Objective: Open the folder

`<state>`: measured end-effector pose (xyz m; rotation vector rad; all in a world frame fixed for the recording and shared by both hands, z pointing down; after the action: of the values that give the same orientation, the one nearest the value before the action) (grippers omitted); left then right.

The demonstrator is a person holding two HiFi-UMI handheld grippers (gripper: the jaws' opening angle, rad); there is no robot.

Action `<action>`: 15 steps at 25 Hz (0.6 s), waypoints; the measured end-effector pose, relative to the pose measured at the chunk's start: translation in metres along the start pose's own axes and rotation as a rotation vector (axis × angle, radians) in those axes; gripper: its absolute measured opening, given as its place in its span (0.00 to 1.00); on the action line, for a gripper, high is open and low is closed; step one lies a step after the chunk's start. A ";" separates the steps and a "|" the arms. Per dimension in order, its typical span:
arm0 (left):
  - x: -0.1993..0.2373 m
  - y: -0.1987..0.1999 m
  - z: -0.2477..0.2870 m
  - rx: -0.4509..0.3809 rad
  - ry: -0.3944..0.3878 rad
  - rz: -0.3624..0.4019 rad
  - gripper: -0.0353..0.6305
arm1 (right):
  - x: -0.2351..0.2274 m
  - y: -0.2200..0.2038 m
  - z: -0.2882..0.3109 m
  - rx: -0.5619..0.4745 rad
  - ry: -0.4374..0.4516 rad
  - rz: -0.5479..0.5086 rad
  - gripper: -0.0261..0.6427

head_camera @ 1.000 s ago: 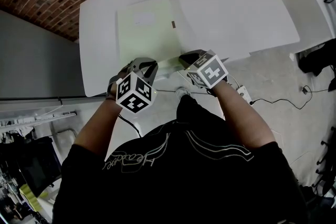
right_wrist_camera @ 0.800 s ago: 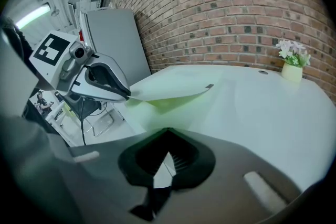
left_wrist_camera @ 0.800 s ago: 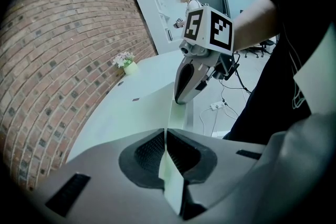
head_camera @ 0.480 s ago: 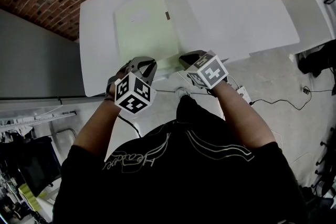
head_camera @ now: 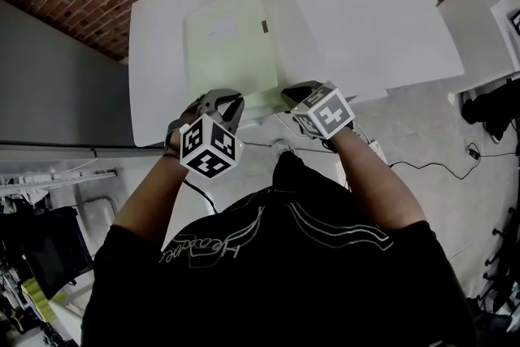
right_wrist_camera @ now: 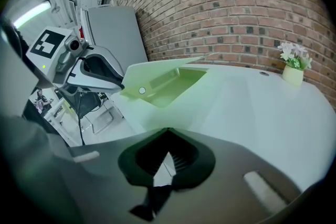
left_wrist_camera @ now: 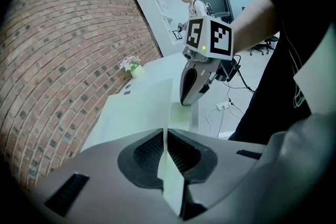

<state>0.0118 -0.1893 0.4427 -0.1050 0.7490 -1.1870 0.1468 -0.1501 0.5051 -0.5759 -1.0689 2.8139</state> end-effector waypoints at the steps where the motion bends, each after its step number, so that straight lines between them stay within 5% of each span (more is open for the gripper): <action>1: 0.001 0.000 -0.002 0.003 0.009 -0.001 0.08 | 0.000 0.000 0.000 0.001 -0.003 -0.002 0.04; 15: 0.003 -0.002 -0.015 0.042 0.123 -0.023 0.09 | 0.000 -0.002 -0.001 0.010 -0.036 -0.031 0.04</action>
<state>0.0019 -0.1884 0.4303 -0.0059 0.8320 -1.2383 0.1475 -0.1479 0.5057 -0.5052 -1.0603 2.8117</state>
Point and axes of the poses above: the fingertips, and each gripper's own axes: z forward along the fingers, x to its left, y out of its top, the point moved 5 cm from there along -z, backward along the fingers, and after that the axes turned 10 degrees about z, right-handed, at the moved point
